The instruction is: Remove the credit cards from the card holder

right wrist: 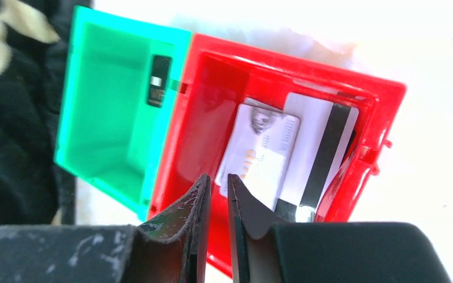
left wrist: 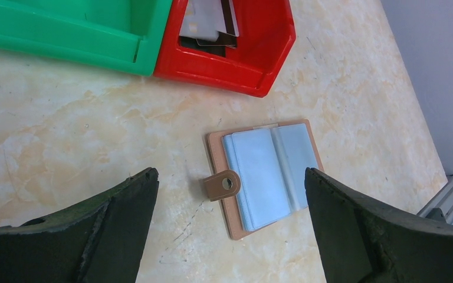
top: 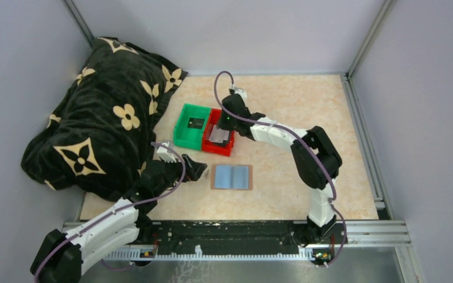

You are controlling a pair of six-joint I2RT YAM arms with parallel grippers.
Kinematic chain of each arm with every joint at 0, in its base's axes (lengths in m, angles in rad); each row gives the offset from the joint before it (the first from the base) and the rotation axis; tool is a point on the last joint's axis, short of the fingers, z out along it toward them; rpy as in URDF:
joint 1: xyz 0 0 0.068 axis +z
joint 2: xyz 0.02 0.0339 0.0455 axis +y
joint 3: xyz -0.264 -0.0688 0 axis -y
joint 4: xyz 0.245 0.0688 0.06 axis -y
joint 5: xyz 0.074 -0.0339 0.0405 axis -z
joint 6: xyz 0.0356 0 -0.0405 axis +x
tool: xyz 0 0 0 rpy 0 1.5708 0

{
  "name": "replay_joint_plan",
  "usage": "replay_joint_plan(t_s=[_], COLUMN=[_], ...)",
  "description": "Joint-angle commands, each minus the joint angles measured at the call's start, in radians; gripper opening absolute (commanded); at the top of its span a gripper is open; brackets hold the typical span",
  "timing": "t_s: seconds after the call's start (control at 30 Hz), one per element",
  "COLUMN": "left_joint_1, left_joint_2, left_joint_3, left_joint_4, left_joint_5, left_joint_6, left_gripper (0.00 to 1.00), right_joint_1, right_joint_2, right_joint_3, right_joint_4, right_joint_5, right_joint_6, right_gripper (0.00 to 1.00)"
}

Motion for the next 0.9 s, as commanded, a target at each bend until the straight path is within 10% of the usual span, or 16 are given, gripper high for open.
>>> replay_joint_plan(t_s=[0.0, 0.3, 0.63, 0.87], left_joint_1=[0.003, -0.009, -0.115, -0.117], left_joint_2=[0.038, 0.162, 0.388, 0.557], left_joint_3=[-0.002, 0.059, 0.159, 0.162], left_joint_4=[0.046, 0.090, 0.224, 0.306], left_joint_5=[0.005, 0.083, 0.147, 0.203], left_joint_6=[-0.009, 0.008, 0.010, -0.057], left_gripper=[0.99, 0.90, 0.00, 0.00], right_joint_1=[0.014, 0.109, 0.152, 0.152], right_joint_2=[-0.192, -0.470, -0.848, -0.982], right_joint_3=[-0.039, -0.283, -0.868, -1.026], right_joint_4=[0.060, 0.147, 0.282, 0.262], right_joint_5=[0.045, 0.202, 0.229, 0.171], right_joint_6=[-0.037, -0.125, 0.031, 0.044], right_gripper=[0.18, 0.19, 0.00, 0.00])
